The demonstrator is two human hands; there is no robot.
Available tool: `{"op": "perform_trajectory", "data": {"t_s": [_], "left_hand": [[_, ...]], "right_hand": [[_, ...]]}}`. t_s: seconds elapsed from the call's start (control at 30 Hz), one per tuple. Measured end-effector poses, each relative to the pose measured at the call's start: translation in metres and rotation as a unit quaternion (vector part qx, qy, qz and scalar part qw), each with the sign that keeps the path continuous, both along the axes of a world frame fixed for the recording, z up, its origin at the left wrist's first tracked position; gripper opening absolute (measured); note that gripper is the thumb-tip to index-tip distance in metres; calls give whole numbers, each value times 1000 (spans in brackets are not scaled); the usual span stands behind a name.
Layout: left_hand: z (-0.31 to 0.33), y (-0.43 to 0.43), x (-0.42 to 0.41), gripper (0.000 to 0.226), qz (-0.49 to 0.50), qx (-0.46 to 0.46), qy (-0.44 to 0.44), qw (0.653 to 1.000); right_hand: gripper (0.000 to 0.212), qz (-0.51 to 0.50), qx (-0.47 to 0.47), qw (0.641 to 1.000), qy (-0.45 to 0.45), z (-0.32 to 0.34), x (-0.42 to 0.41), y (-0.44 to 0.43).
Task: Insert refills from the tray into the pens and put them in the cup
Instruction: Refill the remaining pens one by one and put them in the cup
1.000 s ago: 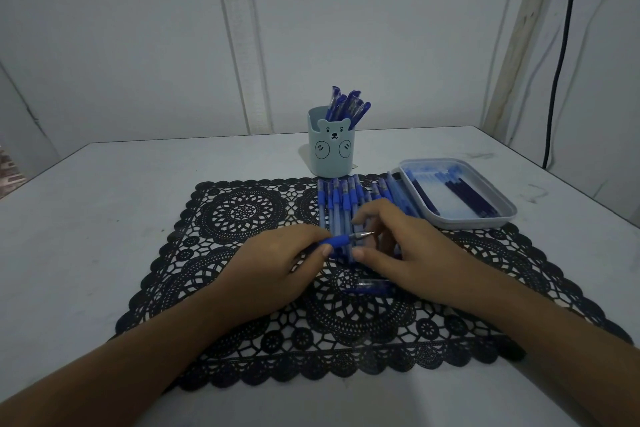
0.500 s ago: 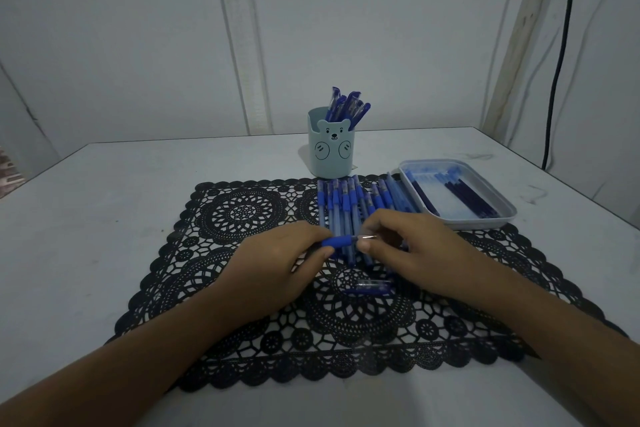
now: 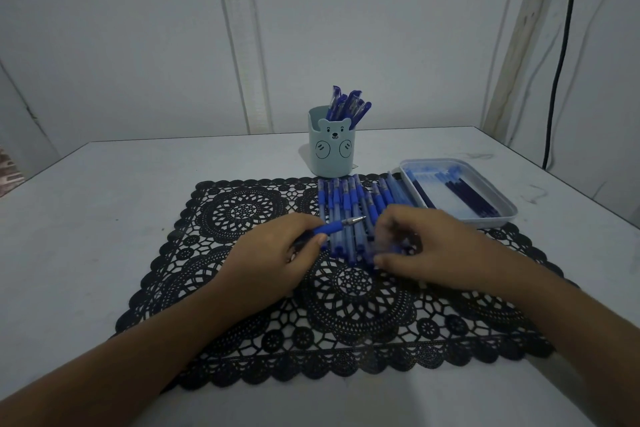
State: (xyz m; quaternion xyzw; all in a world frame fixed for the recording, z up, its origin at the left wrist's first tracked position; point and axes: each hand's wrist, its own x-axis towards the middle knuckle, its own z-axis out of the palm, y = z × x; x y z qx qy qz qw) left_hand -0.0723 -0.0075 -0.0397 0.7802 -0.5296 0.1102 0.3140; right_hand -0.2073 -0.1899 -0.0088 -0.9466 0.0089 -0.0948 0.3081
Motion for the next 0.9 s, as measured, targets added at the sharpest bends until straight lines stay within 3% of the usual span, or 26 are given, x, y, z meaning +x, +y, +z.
{"op": "perform_trajectory", "data": {"t_s": [0.13,0.27,0.6,0.9], "left_hand": [[0,0,-1,36,-3,2,-6,1000],[0,1,-1,42,-7,11,-8,1000],[-3,1,-1,33,-23,13,-55,998],[-6,2,-1,30,-52,4,-74,996]], "right_hand": [[12,-72,102,989,-73,5,2,-8],[16,-67,165,978,-106,6,2,-6],[21,-34,109,989,-95,-6,7,9],[27,-27,73,983,-165,-15,11,15]]}}
